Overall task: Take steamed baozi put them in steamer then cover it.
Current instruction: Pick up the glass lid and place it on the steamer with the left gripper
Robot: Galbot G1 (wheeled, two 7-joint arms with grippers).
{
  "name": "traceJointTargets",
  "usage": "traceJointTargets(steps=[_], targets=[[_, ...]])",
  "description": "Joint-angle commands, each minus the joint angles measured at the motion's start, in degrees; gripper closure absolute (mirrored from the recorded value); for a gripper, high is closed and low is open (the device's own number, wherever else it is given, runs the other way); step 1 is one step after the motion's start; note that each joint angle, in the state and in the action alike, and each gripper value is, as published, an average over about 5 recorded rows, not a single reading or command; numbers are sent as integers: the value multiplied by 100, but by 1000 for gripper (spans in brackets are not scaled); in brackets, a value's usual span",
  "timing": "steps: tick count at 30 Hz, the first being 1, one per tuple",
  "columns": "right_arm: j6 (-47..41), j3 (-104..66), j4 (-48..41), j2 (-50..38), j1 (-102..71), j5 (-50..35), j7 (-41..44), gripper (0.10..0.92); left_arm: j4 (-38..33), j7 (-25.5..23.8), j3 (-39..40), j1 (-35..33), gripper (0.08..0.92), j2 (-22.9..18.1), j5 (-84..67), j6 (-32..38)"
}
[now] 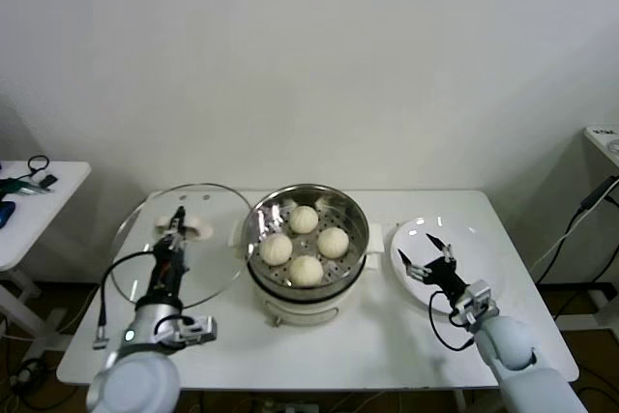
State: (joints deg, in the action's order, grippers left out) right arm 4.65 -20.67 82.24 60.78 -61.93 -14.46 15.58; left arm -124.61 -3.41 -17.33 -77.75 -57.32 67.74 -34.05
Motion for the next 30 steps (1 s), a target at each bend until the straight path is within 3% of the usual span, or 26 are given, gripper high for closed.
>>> traceJointTargets(steps=[1,6,10,19,30], targets=[[-15,28,-135,54,151,94,-31,203,208,-596,1773,1614,854,20,-71,-1095],[1,-37,-117,66,105,148,-36,203,520,-493,2134,2227,854,50,-121,-1095],[14,-97,-124,89,65,192,-37,203,555,-852,2286,2385,854,-51,56,-1095],[42,-173,-162,162,50,286,-46,203,967,-1657,2577,2577,854,-1150,1016,-1095],[102,-281,-232,177,-24,344,-42,203,1433,-2014,2711,2589,854,-2072,1856,-1095]])
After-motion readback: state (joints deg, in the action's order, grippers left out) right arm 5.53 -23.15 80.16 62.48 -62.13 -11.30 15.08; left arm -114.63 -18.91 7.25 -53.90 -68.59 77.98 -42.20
